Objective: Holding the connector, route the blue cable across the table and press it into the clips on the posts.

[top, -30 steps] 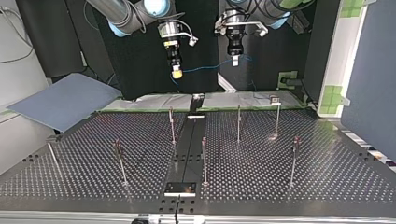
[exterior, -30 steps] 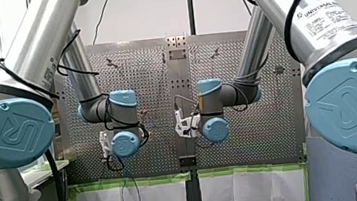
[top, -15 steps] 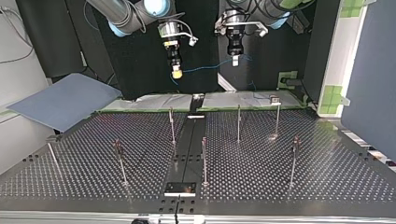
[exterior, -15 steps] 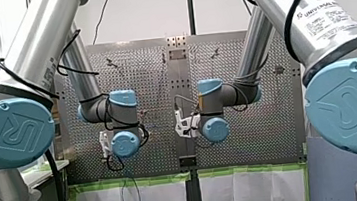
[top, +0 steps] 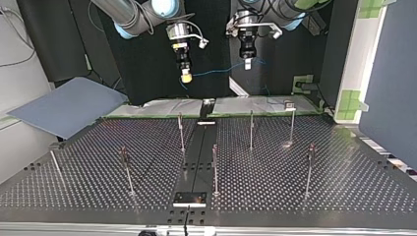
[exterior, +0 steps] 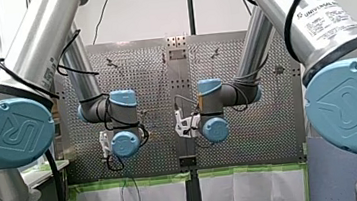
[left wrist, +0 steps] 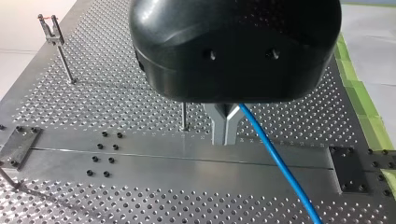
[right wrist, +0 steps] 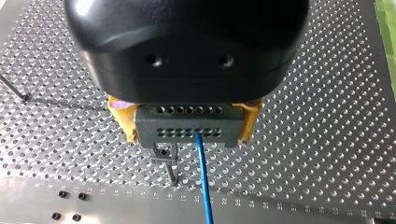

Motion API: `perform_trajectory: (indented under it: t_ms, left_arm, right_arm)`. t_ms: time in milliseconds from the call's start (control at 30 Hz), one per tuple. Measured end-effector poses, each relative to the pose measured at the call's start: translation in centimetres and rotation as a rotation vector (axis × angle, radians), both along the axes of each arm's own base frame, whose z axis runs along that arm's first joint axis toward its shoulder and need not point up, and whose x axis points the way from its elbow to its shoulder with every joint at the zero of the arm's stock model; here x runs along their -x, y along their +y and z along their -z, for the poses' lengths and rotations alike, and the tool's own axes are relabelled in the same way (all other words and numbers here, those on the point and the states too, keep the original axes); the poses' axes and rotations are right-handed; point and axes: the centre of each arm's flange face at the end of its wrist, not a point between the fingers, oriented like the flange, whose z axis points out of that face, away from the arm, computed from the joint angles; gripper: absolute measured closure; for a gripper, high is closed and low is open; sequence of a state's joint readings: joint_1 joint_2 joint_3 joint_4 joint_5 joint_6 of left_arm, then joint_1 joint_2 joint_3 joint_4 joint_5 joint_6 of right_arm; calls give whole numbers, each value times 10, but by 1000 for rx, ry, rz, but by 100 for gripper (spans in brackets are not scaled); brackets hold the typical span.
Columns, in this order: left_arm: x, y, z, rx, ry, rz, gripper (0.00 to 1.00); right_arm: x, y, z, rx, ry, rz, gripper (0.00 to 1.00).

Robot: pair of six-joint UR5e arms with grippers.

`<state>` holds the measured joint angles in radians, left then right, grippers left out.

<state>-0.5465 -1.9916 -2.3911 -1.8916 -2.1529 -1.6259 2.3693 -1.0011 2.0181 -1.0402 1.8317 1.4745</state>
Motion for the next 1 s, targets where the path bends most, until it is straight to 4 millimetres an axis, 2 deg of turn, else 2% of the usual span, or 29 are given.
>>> perform_trajectory:
  t_ms: [867, 1000]
  left_arm:
    - [0, -1, 0, -2, 0, 2, 100]
    - [0, -1, 0, -3, 0, 3, 100]
  right_arm:
    - [0, 0, 0, 0, 2, 0, 100]
    - [-4, 5, 12, -22, 33, -10, 100]
